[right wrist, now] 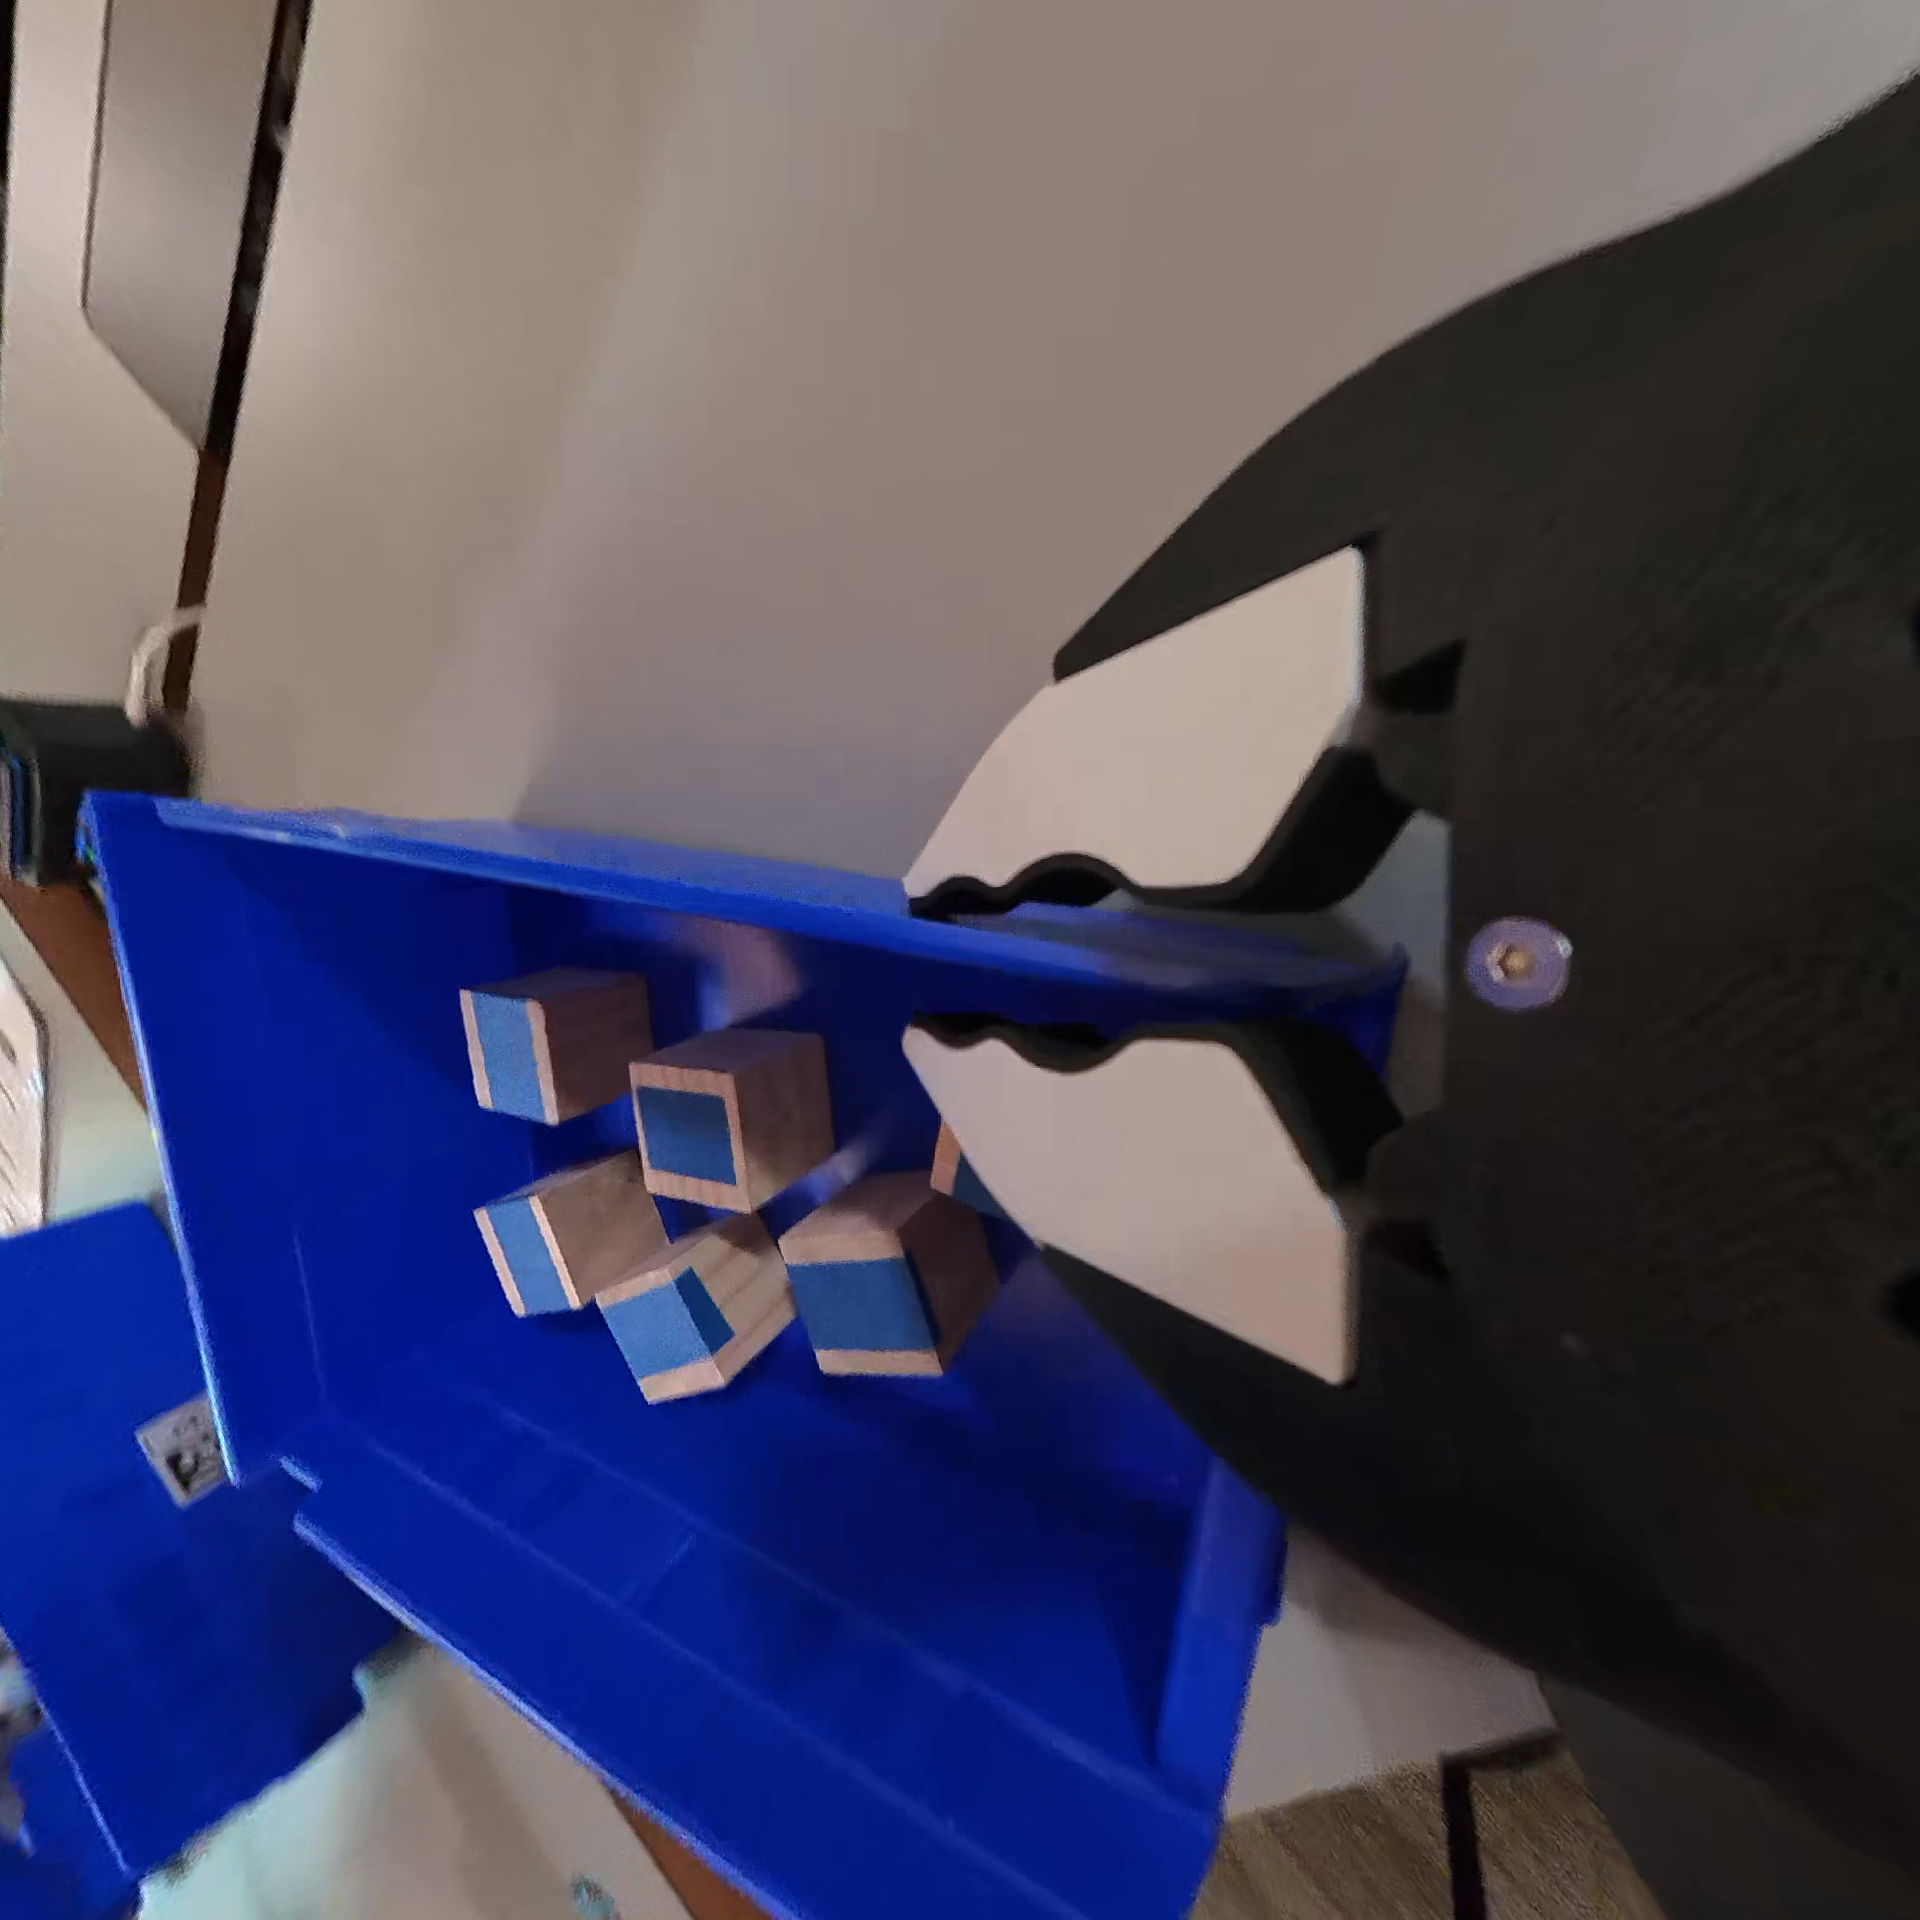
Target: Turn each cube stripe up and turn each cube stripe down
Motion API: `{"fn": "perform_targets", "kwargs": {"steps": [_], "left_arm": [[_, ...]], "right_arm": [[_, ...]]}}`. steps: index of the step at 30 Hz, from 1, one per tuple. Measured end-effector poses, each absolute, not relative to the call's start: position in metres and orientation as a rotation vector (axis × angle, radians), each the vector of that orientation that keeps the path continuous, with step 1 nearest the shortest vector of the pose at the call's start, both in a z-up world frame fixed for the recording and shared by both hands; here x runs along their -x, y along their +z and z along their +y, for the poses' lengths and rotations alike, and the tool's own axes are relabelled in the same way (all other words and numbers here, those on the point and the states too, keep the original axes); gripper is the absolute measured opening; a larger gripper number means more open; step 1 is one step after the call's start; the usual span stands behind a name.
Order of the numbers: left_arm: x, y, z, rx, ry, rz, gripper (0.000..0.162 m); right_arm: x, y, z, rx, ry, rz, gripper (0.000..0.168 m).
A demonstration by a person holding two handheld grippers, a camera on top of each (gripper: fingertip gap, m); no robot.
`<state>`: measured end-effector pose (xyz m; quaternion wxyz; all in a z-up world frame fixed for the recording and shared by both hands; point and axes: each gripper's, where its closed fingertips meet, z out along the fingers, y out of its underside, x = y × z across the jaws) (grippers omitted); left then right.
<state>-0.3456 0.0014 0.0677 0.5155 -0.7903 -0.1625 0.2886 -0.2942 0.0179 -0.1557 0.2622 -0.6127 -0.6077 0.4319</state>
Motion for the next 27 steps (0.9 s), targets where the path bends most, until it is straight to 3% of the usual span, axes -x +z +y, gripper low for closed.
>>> {"fn": "perform_targets", "kwargs": {"steps": [7, 27], "left_arm": [[0.343, 0.067, -0.002, 1.886, 0.657, -0.381, 0.021], [0.344, 0.071, -0.031, 1.866, 0.664, -0.406, 0.021]], "right_arm": [[0.278, -0.154, -0.036, 1.475, 1.154, -1.923, 0.036], [0.291, -0.146, -0.131, 1.398, 1.418, -2.148, 0.060]]}}
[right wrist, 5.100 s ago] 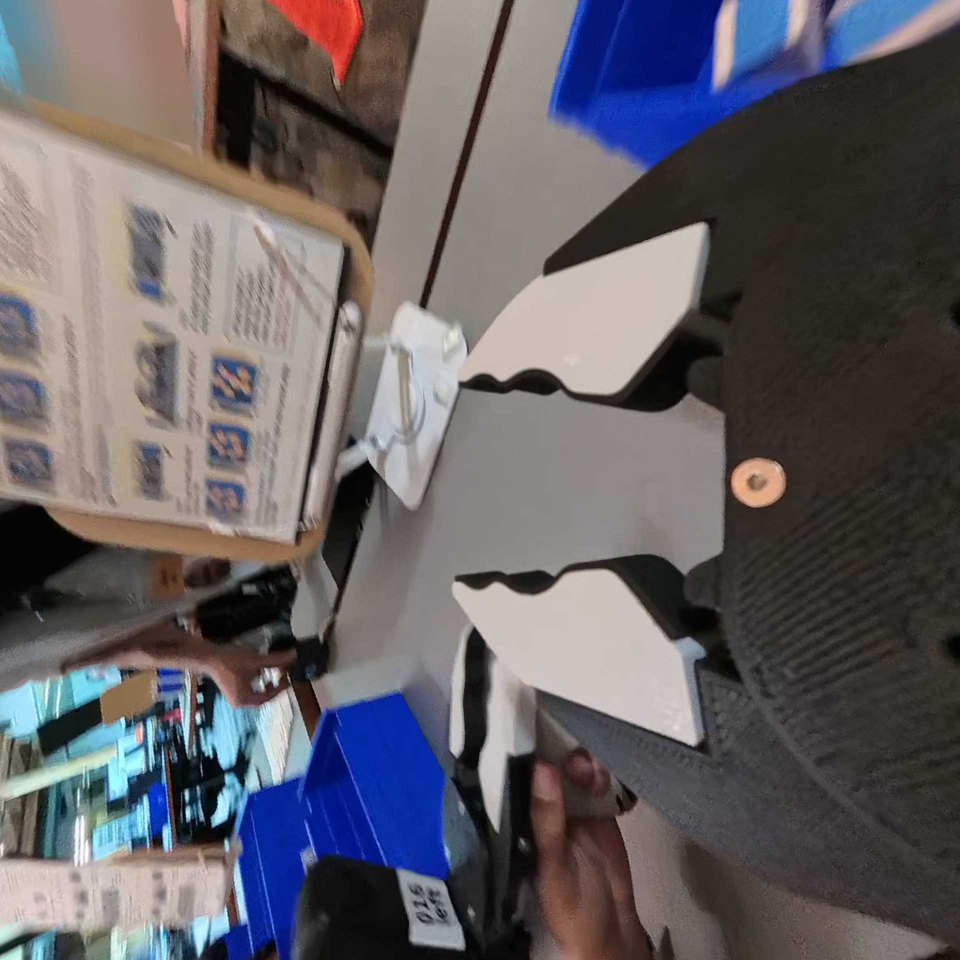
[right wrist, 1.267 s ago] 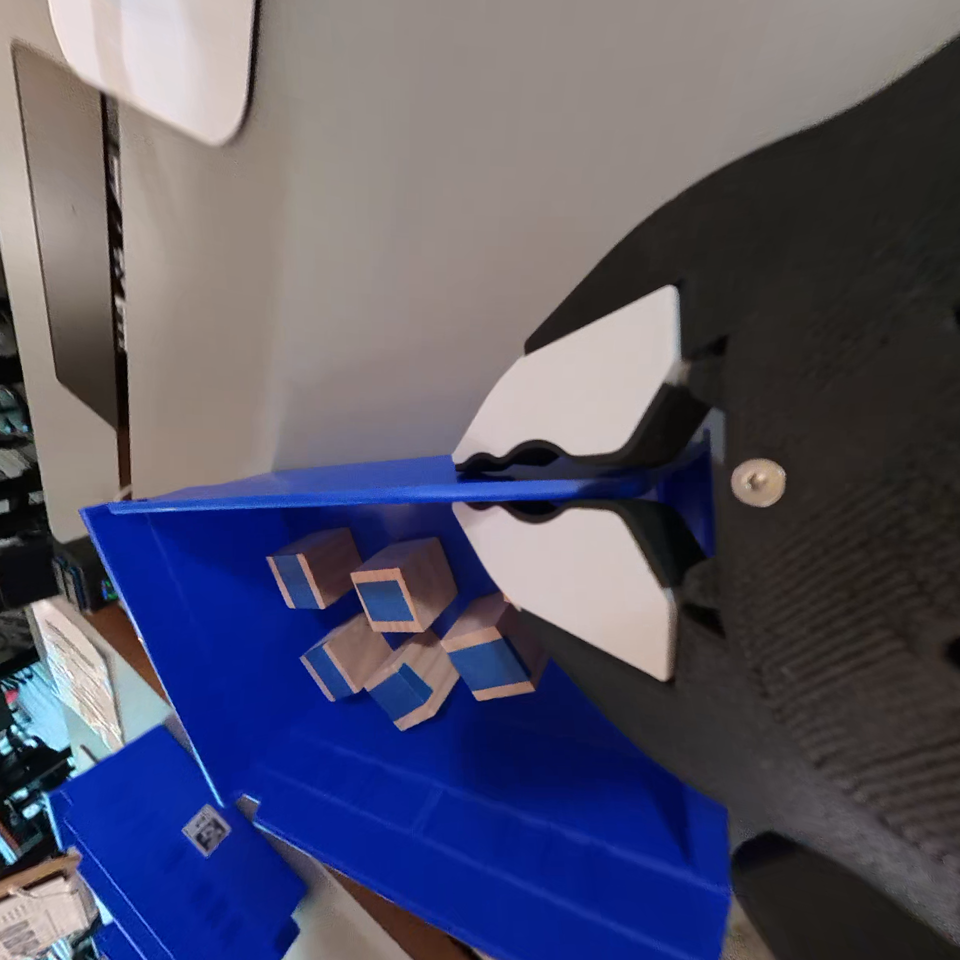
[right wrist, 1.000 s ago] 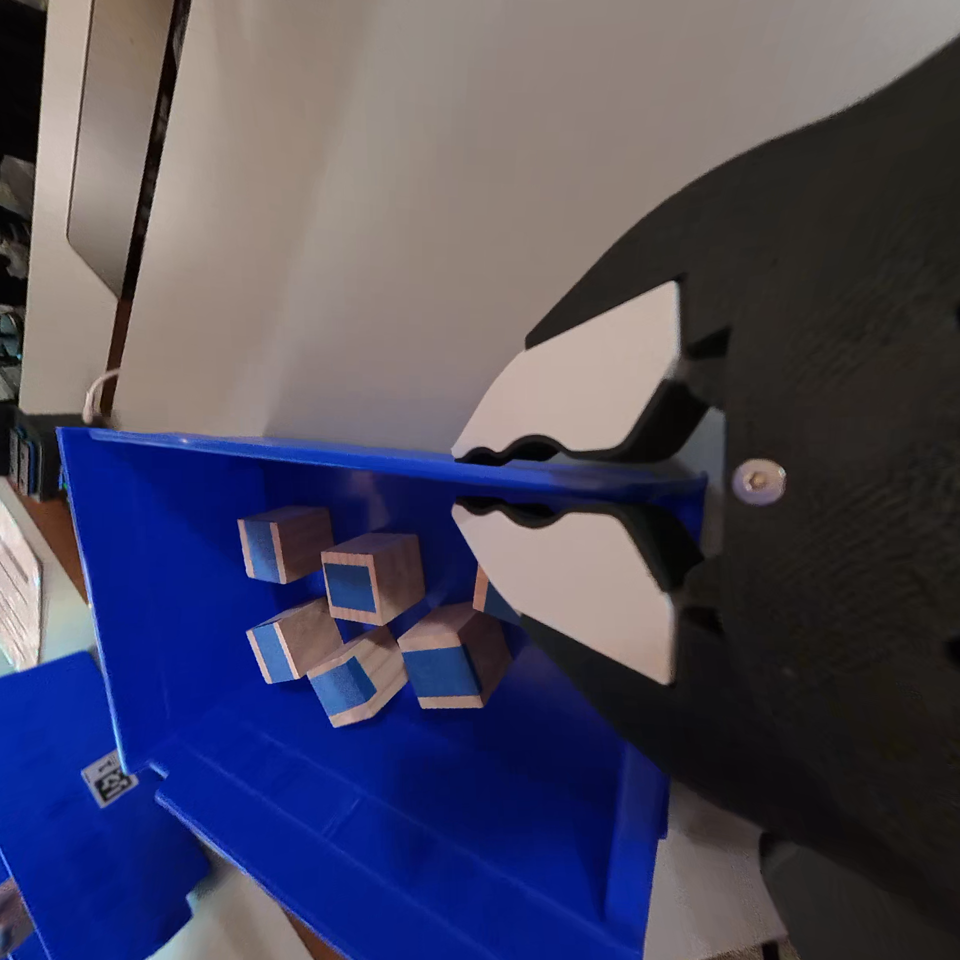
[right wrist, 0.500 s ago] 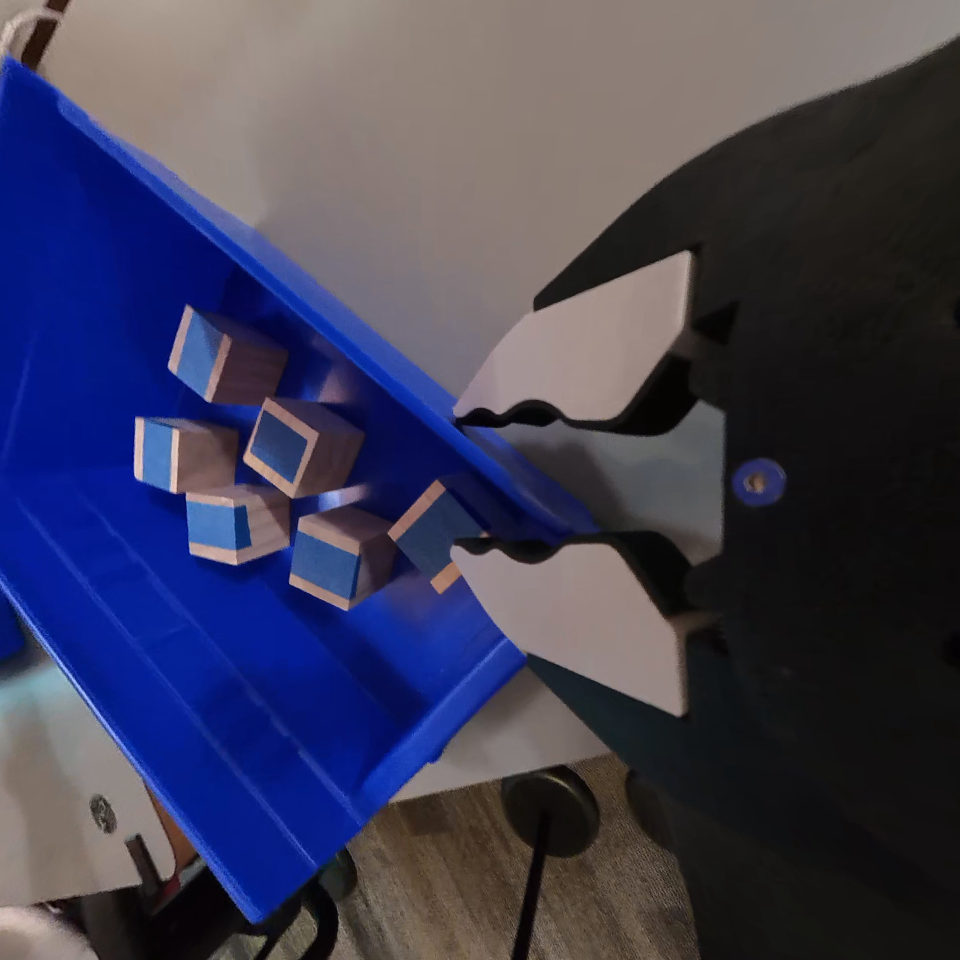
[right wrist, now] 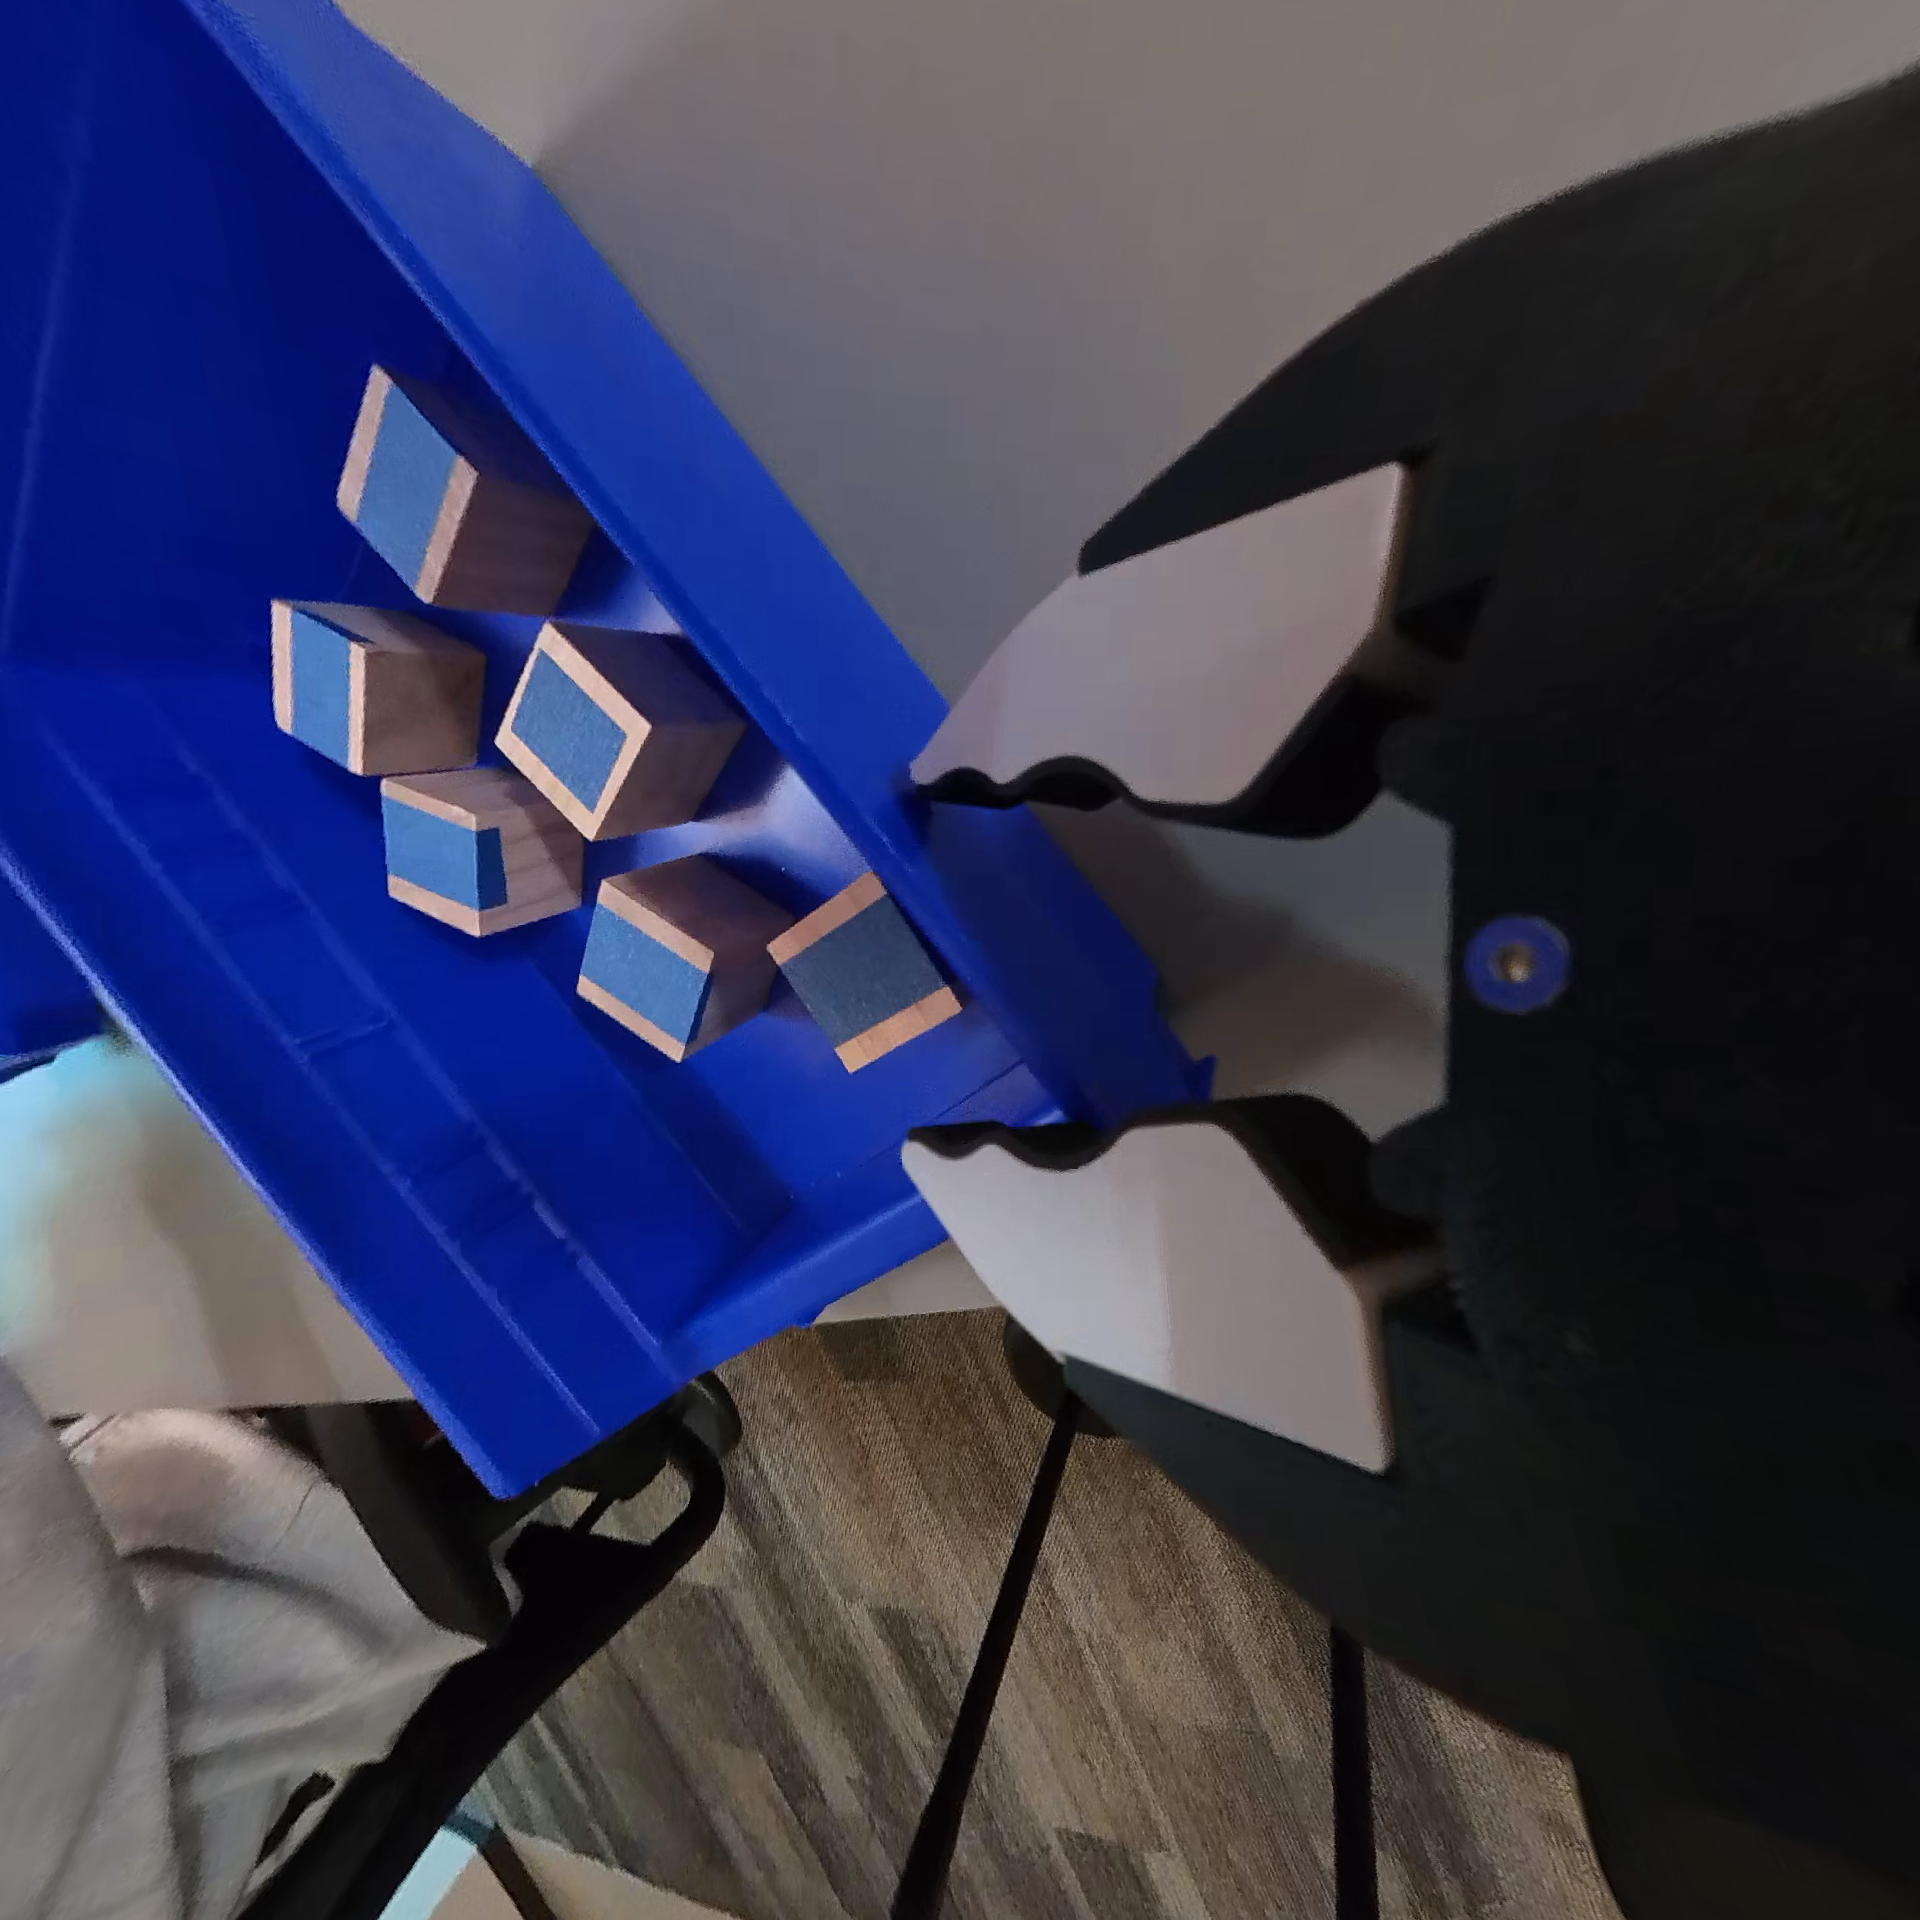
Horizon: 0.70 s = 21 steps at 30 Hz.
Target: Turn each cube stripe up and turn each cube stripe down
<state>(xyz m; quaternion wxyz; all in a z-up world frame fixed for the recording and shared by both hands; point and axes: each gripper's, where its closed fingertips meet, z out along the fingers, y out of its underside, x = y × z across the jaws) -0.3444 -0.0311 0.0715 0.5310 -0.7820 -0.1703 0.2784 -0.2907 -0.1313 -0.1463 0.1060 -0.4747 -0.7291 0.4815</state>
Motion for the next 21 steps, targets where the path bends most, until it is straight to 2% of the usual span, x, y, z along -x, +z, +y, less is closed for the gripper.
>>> {"fn": "perform_targets", "kwargs": {"steps": [3, 13, 21], "left_arm": [[0.340, 0.073, -0.028, 1.859, 0.645, -0.394, 0.021], [0.280, 0.078, 0.010, 1.817, 0.562, -0.269, 0.021], [0.144, 0.024, 0.098, 1.902, 0.341, 0.002, 0.021]], "right_arm": [[0.291, -0.138, -0.127, 1.342, 1.464, -2.091, 0.051], [0.227, -0.084, 0.016, 1.323, 1.391, -1.764, 0.051], [0.089, -0.086, 0.187, 1.552, 1.296, -1.324, 0.045]]}}
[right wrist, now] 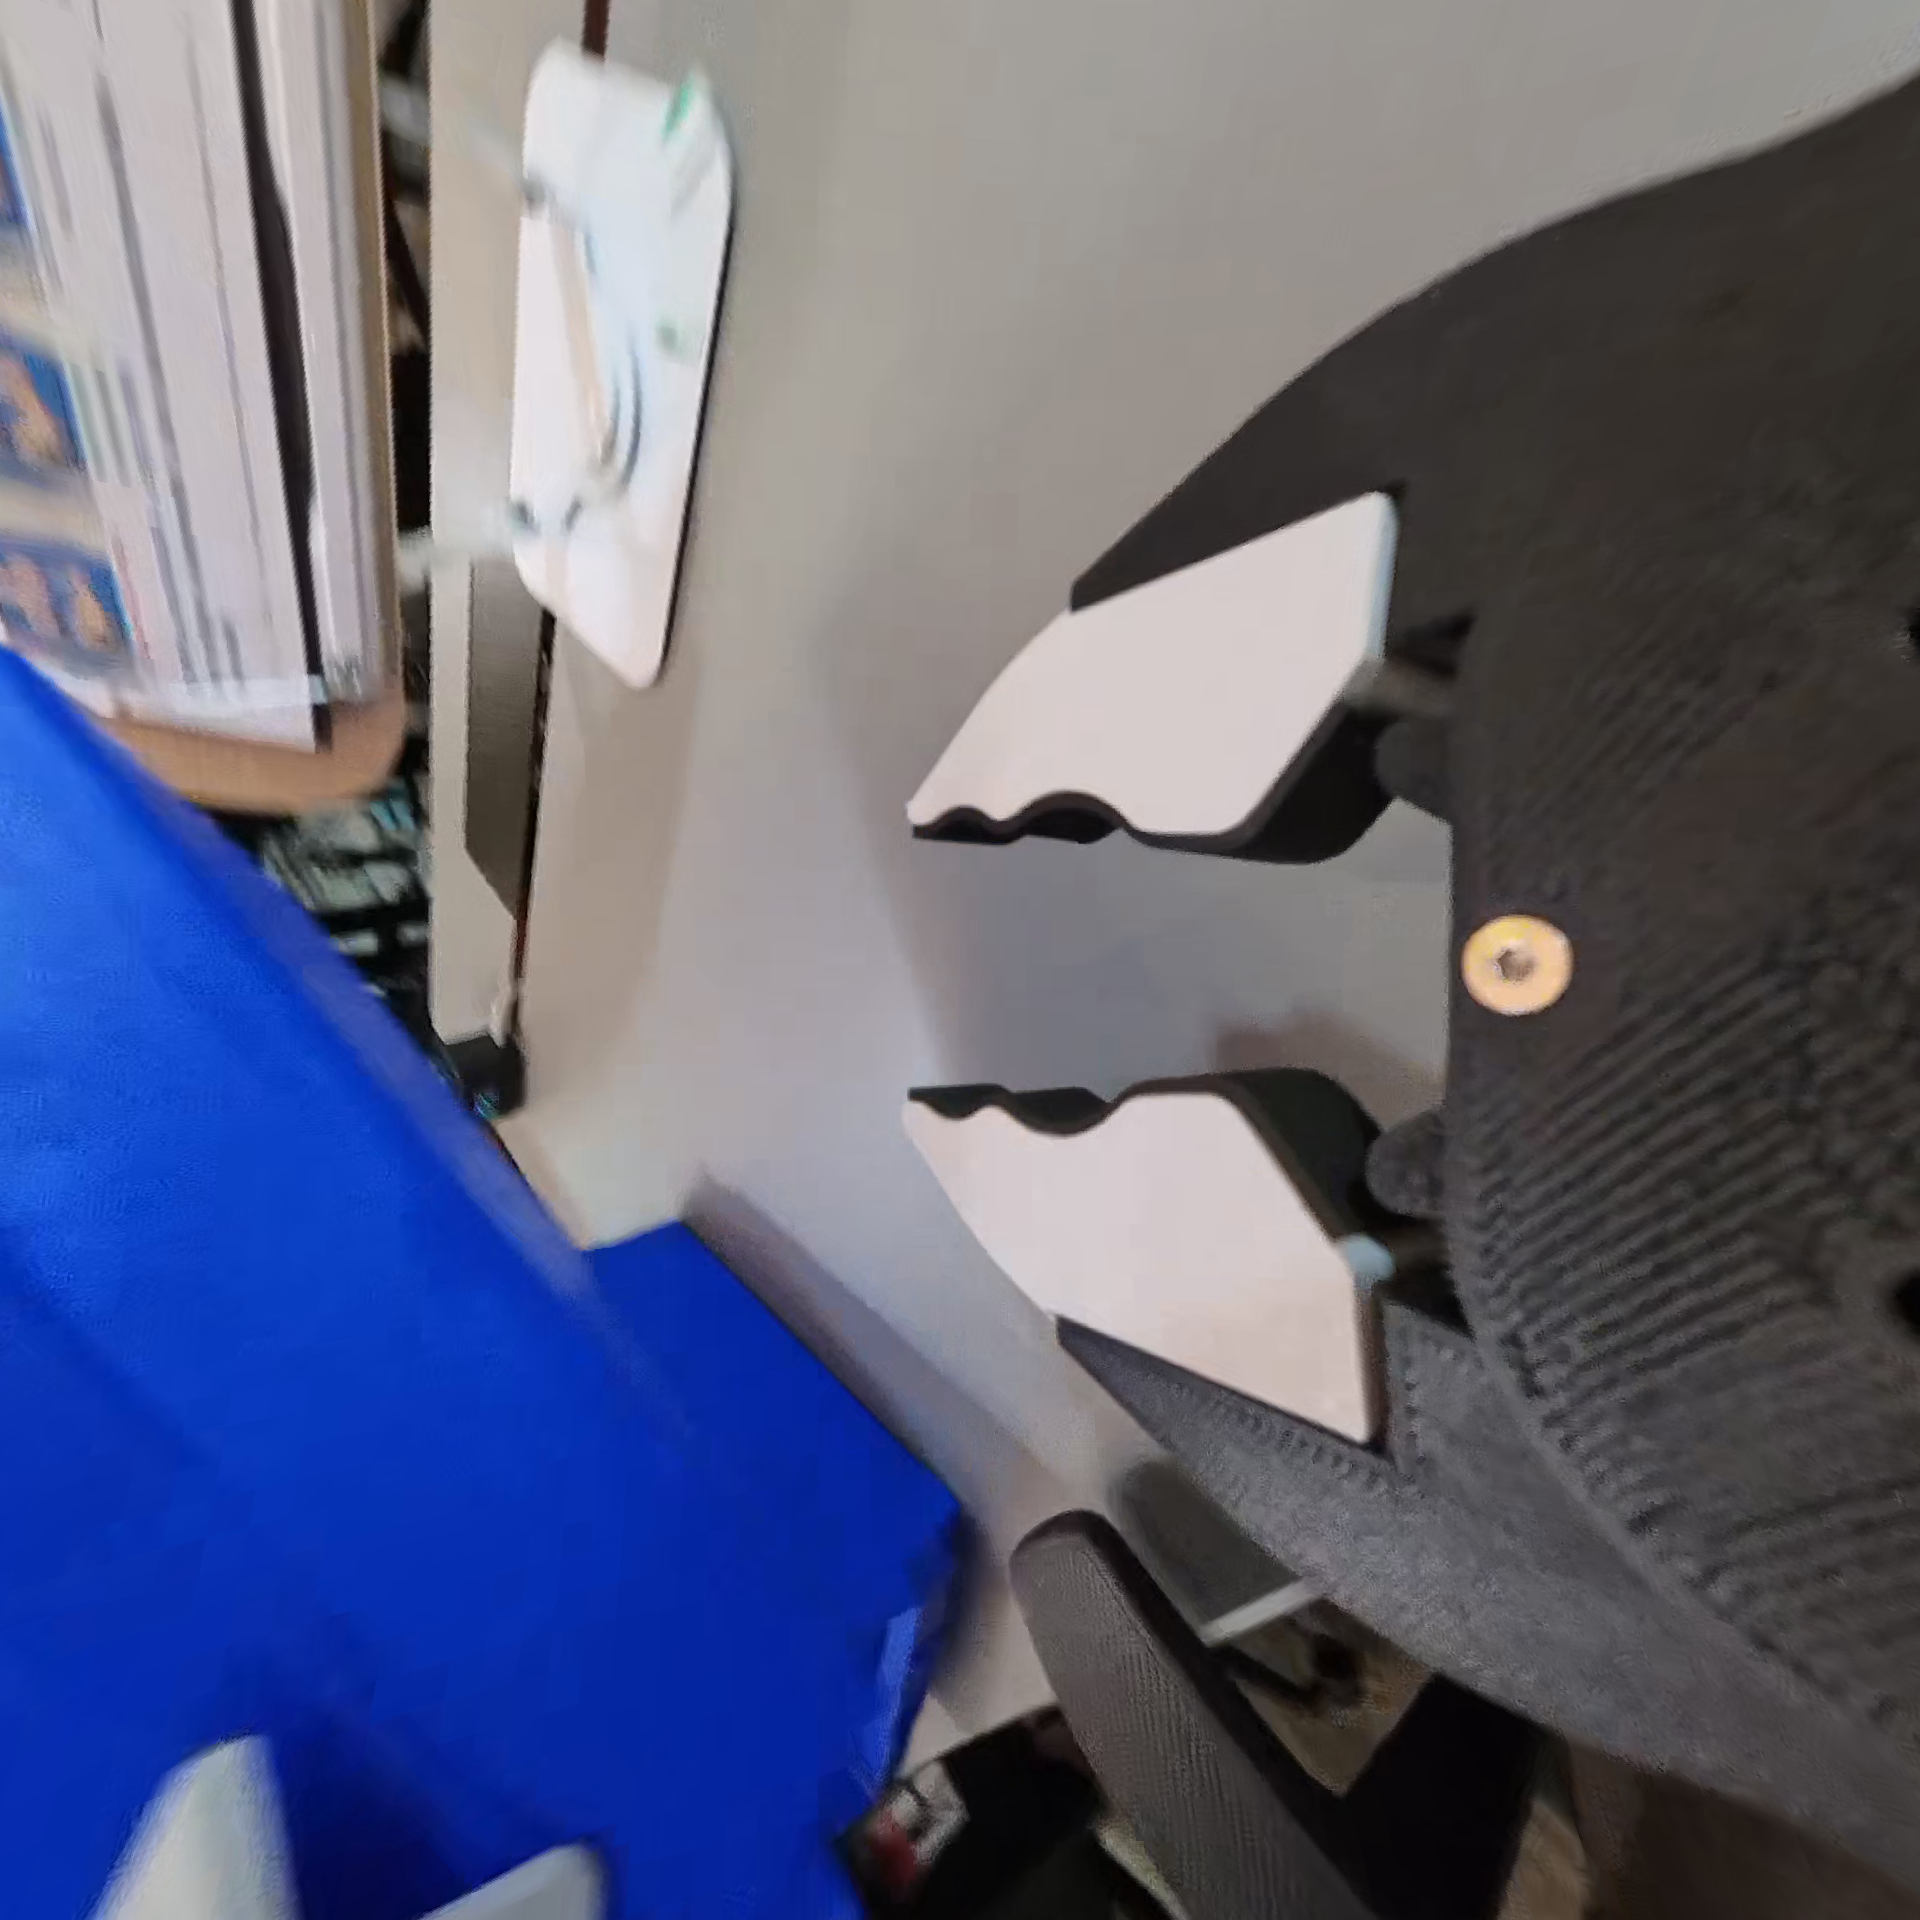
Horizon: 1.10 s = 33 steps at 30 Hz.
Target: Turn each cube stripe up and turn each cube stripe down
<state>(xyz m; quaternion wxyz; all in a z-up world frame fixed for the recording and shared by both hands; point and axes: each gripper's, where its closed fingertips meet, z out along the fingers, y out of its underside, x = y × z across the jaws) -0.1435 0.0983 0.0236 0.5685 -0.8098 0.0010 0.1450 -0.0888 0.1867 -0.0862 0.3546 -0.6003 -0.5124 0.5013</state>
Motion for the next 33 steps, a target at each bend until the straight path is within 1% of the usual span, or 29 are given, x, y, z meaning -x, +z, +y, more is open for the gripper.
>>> {"fn": "perform_targets", "kwargs": {"steps": [3, 6, 10, 12, 18, 21, 23, 26, 28, 31, 33], "left_arm": [[0.093, -0.011, 0.134, 1.938, 0.234, 0.066, 0.021], [0.055, -0.048, 0.167, 1.997, 0.167, 0.122, 0.021], [0.020, -0.100, 0.206, 2.103, 0.129, 0.207, 0.021], [0.005, -0.117, 0.221, 2.125, 0.147, 0.275, 0.020], [-0.029, -0.138, 0.262, 2.107, 0.193, 0.428, 0.022], [-0.041, -0.147, 0.275, 2.102, 0.209, 0.486, 0.022], [-0.046, -0.153, 0.281, 2.095, 0.229, 0.516, 0.023], [-0.054, -0.159, 0.287, 2.095, 0.234, 0.531, 0.026], [-0.056, -0.159, 0.289, 2.094, 0.216, 0.533, 0.027], [-0.056, -0.159, 0.287, 2.079, 0.210, 0.545, 0.033], [-0.052, -0.156, 0.283, 2.047, 0.252, 0.559, 0.045]], "right_arm": [[0.042, -0.088, 0.225, 1.586, 1.303, -1.159, 0.045], [0.011, -0.098, 0.254, 1.641, 1.250, -1.107, 0.048], [-0.012, -0.099, 0.298, 1.737, 1.256, -0.928, 0.046], [-0.022, -0.107, 0.315, 1.810, 1.271, -0.839, 0.045], [-0.050, -0.125, 0.342, 1.934, 1.316, -0.602, 0.047], [-0.060, -0.123, 0.344, 1.922, 1.306, -0.542, 0.048], [-0.060, -0.117, 0.337, 1.895, 1.374, -0.492, 0.052], [-0.052, -0.116, 0.319, 1.891, 1.448, -0.488, 0.056], [-0.046, -0.122, 0.313, 1.910, 1.400, -0.542, 0.053], [-0.043, -0.120, 0.314, 1.898, 1.345, -0.557, 0.052], [-0.043, -0.120, 0.313, 1.896, 1.319, -0.569, 0.053]]}}
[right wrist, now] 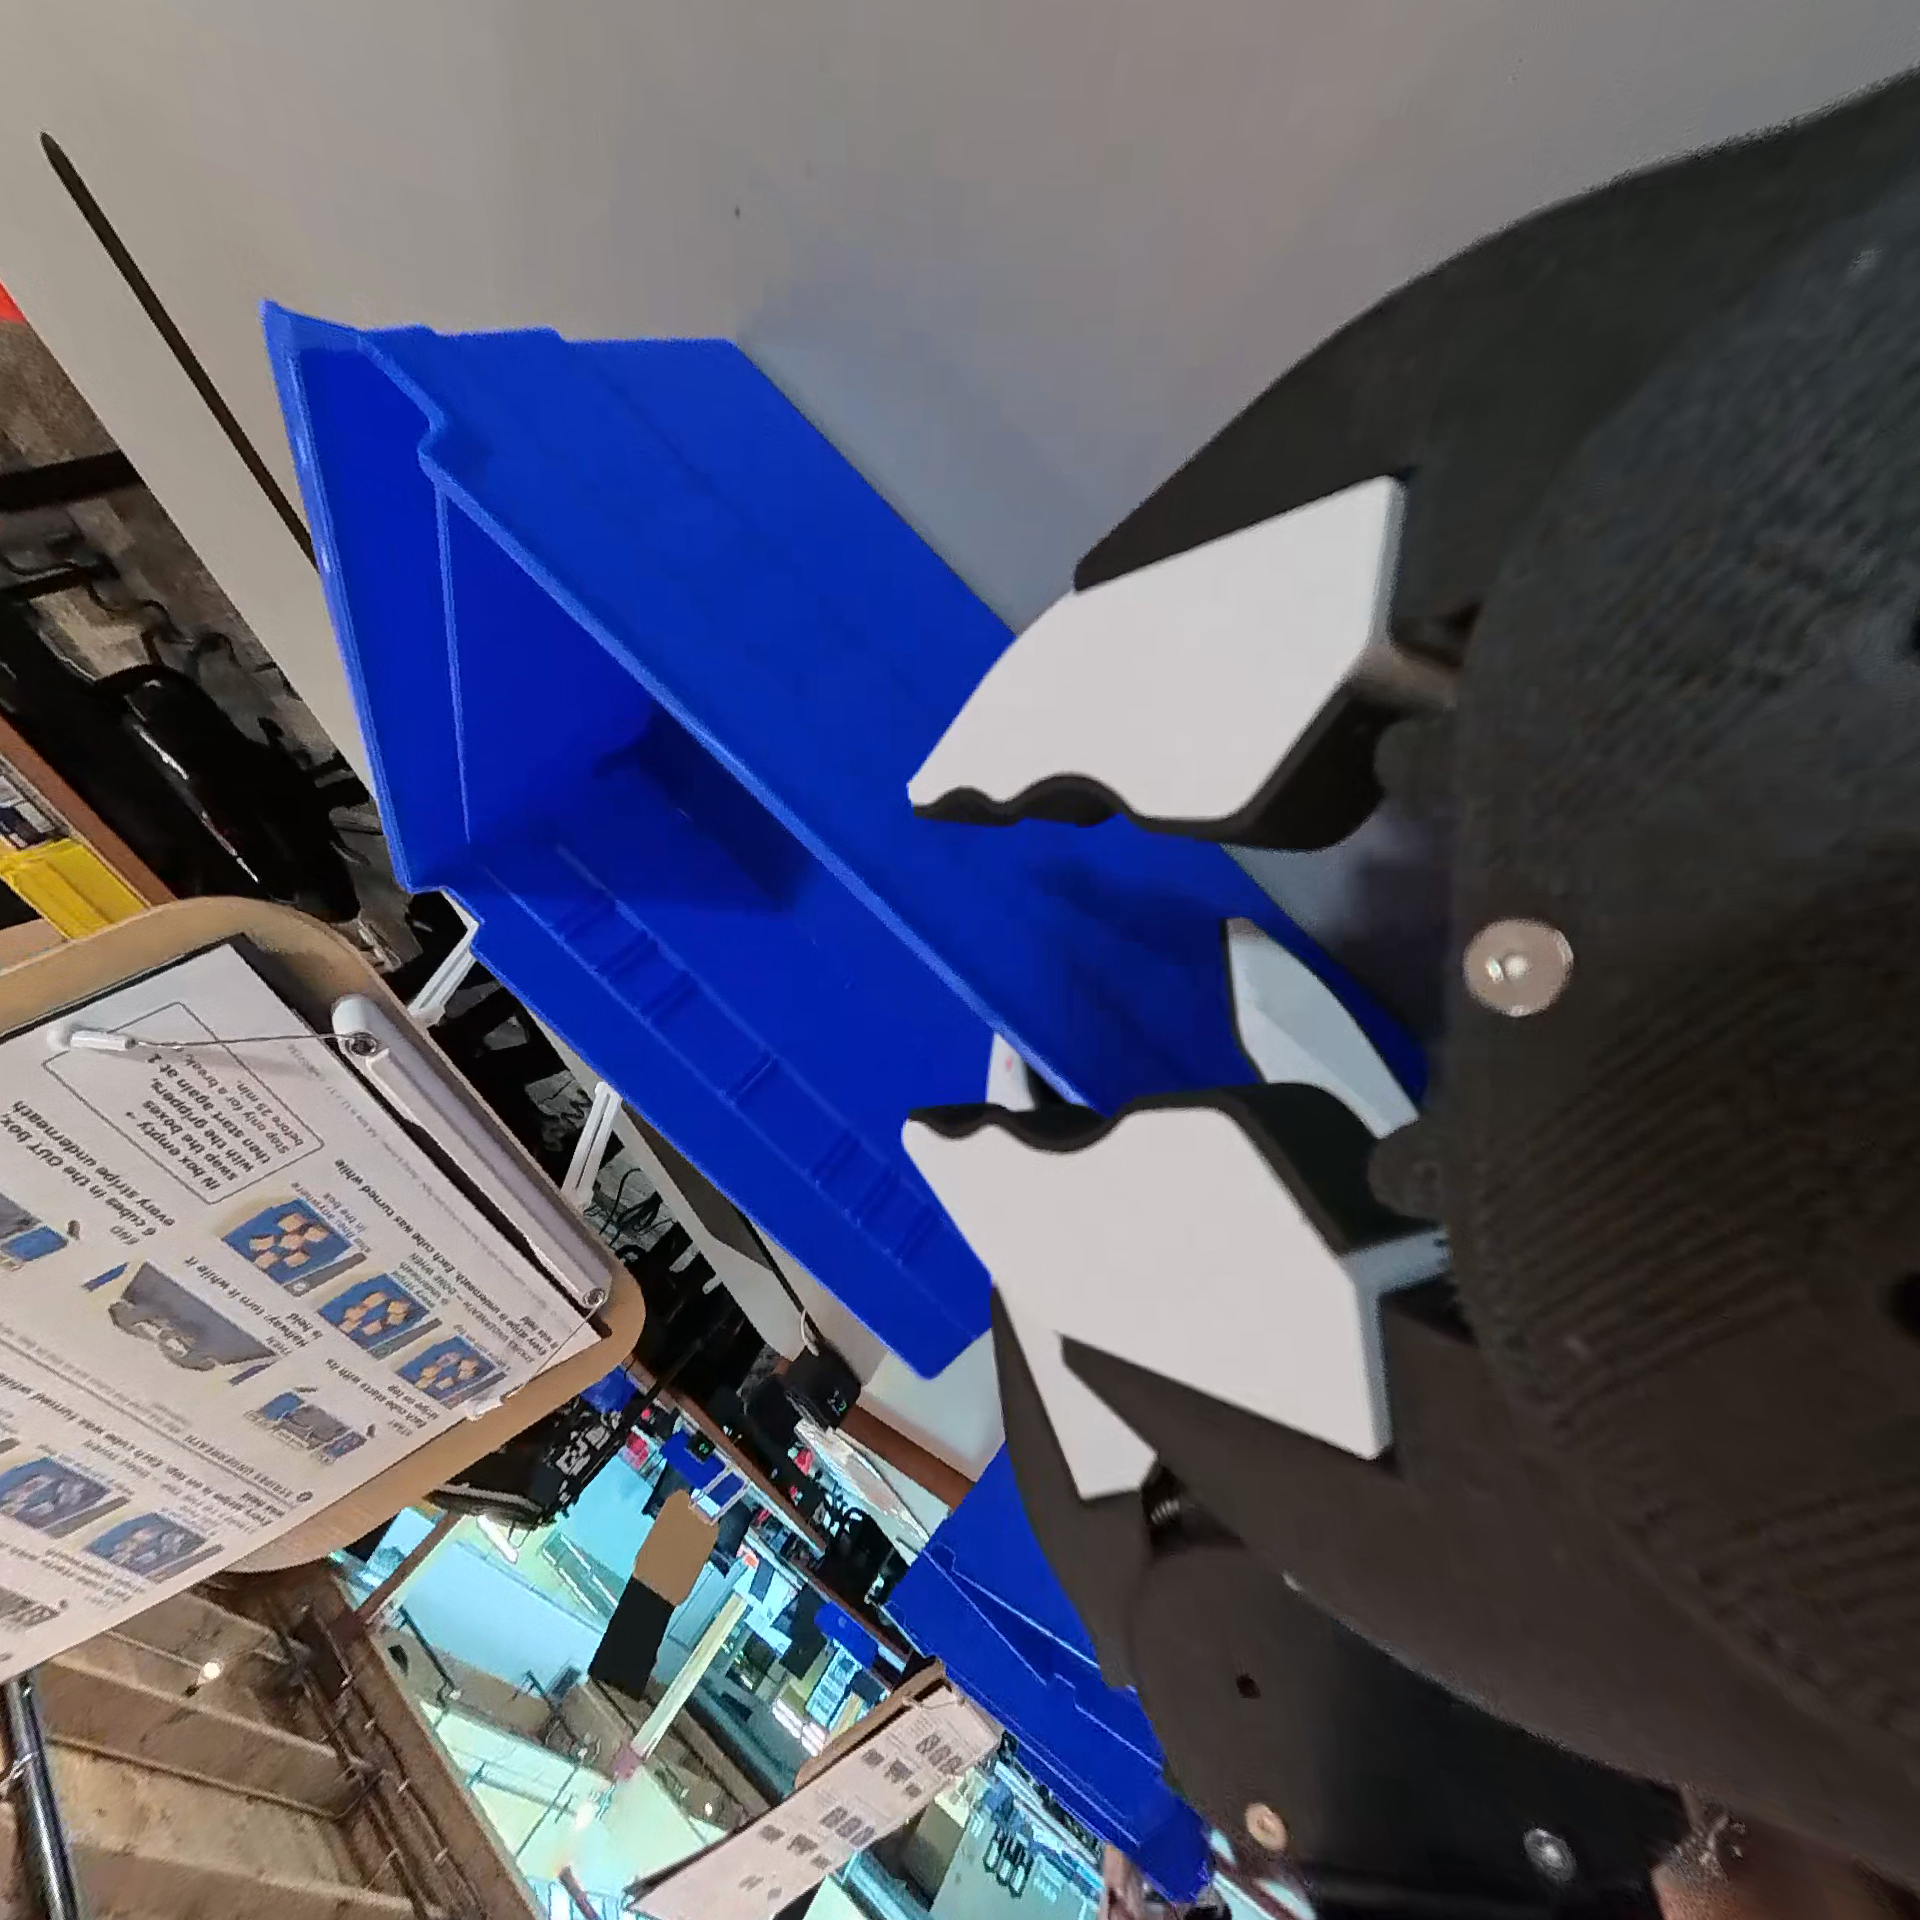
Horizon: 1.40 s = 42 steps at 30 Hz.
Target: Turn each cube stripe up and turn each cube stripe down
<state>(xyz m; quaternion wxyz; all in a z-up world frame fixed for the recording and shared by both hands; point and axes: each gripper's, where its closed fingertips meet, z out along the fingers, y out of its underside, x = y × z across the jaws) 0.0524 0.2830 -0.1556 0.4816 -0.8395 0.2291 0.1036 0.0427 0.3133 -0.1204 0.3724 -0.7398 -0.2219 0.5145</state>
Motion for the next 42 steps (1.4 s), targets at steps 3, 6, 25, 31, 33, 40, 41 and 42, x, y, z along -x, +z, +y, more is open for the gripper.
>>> {"fn": "perform_targets", "kwargs": {"steps": [3, 6, 25, 31, 33, 40, 41, 42], "left_arm": [[-0.044, -0.142, 0.275, 1.971, 0.377, 0.578, 0.062], [-0.040, -0.127, 0.262, 1.901, 0.401, 0.546, 0.069], [0.124, -0.118, 0.183, 1.852, -0.005, -0.158, 0.071], [0.131, -0.121, 0.177, 1.859, 0.116, -0.149, 0.072], [0.133, -0.122, 0.176, 1.863, 0.166, -0.136, 0.072], [0.115, -0.139, 0.182, 1.930, -0.030, -0.143, 0.071], [0.111, -0.142, 0.182, 1.942, -0.079, -0.148, 0.071], [0.106, -0.145, 0.183, 1.955, -0.132, -0.149, 0.071]], "right_arm": [[-0.046, -0.115, 0.310, 1.893, 1.284, -0.570, 0.060], [-0.053, -0.114, 0.308, 1.890, 1.151, -0.611, 0.070], [-0.028, -0.141, 0.288, 1.907, 0.892, -0.876, 0.095], [-0.049, -0.137, 0.337, 1.908, 0.813, -0.820, 0.087], [-0.059, -0.134, 0.353, 1.891, 0.752, -0.810, 0.083], [-0.109, -0.101, 0.415, 1.775, 0.546, -0.650, 0.061], [-0.111, -0.093, 0.406, 1.750, 0.575, -0.665, 0.064], [-0.111, -0.087, 0.392, 1.735, 0.611, -0.701, 0.070]]}}
